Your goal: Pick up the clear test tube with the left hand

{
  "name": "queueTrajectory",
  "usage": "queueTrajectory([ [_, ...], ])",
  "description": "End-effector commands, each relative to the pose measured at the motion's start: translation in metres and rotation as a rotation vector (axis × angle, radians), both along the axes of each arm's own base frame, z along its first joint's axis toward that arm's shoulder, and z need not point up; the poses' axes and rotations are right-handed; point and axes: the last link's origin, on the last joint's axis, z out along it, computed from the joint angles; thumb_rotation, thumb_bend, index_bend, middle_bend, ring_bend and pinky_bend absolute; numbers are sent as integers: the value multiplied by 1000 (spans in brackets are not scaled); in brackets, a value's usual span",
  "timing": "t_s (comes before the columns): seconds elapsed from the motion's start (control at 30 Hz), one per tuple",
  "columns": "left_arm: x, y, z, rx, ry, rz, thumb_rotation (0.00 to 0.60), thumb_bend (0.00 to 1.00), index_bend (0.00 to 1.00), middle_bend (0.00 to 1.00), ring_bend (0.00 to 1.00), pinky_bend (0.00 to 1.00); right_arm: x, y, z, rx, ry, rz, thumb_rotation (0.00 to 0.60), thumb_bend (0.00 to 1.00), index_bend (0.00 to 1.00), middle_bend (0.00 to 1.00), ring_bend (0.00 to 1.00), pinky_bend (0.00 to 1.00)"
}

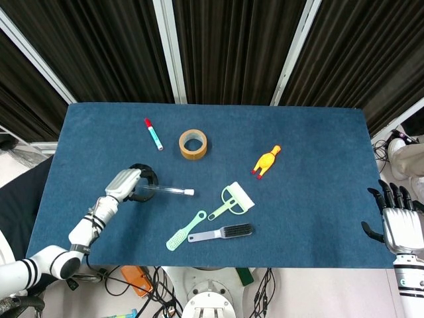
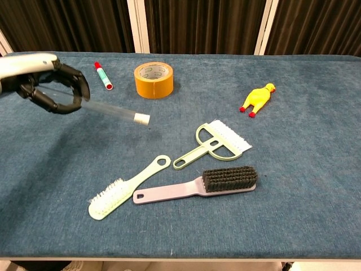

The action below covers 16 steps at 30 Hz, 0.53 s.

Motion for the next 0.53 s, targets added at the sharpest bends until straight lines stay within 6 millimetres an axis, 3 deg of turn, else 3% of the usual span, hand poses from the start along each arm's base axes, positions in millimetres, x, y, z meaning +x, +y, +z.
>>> queueTrajectory([
  [0.03,12,2,13,4,-40,-17,600,450,545,560,196,139,0,0,0,-2,-1,-1,600,353,241,114,55,0],
  [0.3,44,11,59,49,-43,-111,600,449,545,560,196,139,-1,0,1,-4,-3,-6,600,353,241,114,54,0],
  [0.53,64,17,87,78,15,-136,600,448,546,560,196,139,0,0,1,-3,-1,-7,600,352,241,114,55,0],
])
